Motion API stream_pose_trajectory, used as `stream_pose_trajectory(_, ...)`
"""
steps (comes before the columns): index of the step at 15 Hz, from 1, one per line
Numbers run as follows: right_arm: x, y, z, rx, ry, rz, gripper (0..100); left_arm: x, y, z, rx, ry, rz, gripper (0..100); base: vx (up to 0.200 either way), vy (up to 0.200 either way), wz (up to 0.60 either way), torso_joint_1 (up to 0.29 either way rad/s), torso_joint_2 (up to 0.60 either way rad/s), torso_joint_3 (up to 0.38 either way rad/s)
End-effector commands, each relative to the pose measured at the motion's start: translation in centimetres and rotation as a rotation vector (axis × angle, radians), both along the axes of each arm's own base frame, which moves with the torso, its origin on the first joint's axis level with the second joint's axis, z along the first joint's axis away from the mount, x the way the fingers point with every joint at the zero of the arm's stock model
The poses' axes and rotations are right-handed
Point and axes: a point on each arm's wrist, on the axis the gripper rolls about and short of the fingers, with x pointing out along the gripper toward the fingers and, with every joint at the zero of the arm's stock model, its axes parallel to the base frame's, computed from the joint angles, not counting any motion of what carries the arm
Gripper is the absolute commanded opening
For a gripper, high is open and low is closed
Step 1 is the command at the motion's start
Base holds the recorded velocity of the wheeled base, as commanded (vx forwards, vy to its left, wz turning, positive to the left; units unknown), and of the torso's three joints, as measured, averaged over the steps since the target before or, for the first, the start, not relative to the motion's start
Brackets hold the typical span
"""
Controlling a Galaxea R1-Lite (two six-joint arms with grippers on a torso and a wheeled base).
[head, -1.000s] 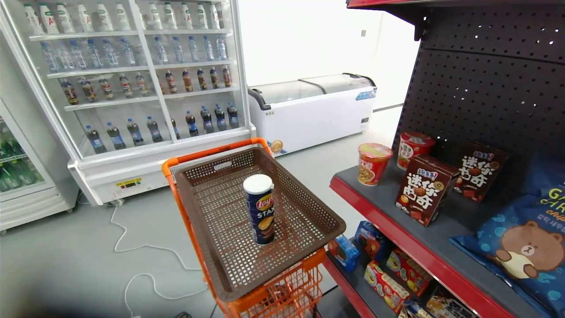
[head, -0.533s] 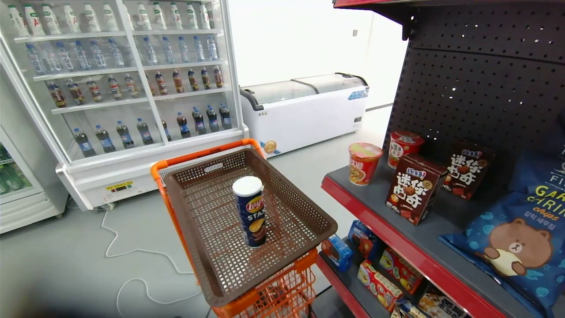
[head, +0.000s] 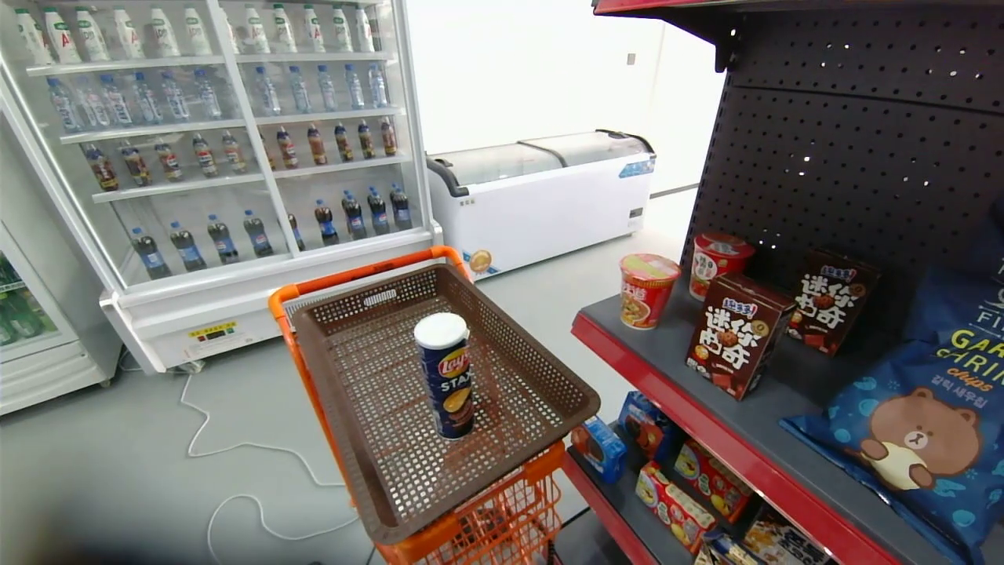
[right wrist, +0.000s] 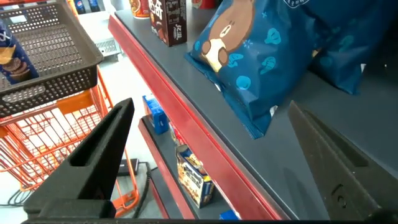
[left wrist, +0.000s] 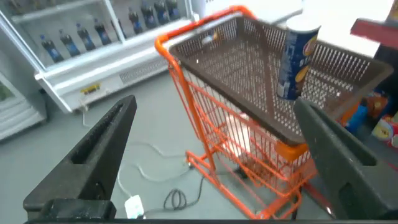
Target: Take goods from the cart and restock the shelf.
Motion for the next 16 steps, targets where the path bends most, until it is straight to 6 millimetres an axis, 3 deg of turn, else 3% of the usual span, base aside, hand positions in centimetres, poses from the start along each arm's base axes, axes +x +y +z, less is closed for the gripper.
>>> stream_pose_trajectory(1, 0.0, 0.0, 0.0, 0.0, 0.0, 0.0, 100, 7.2, 0.1, 3.1, 0.02, 0.298, 0.017, 100, 0.0, 0.0, 0.0, 0.0, 0.0, 0.0)
stream_pose_trajectory(4, 0.0, 0.0, 0.0, 0.0, 0.001, 0.0, 100, 15.1, 1.1, 4.5, 0.068, 0.462, 0.053, 100, 0.0, 0.0, 0.0, 0.0, 0.0, 0.0)
stream_pose_trajectory(7, 0.0, 0.0, 0.0, 0.0, 0.0, 0.0, 100, 22.2, 2.7, 2.7, 0.06, 0.512, -0.084, 100, 0.0, 0.0, 0.0, 0.0, 0.0, 0.0)
stream_pose_trajectory(9, 0.0, 0.0, 0.0, 0.0, 0.001, 0.0, 100, 24.5, 2.7, 0.6, 0.08, 0.518, -0.2, 100, 0.0, 0.0, 0.0, 0.0, 0.0, 0.0)
stream_pose_trajectory(11, 0.0, 0.0, 0.0, 0.0, 0.001, 0.0, 100, 27.2, 1.4, -1.9, 0.074, 0.437, -0.369, 100, 0.0, 0.0, 0.0, 0.0, 0.0, 0.0)
stream_pose_trajectory(16, 0.0, 0.0, 0.0, 0.0, 0.001, 0.0, 100, 30.3, -1.8, -4.2, 0.089, 0.34, -0.487, 100, 0.0, 0.0, 0.0, 0.0, 0.0, 0.0)
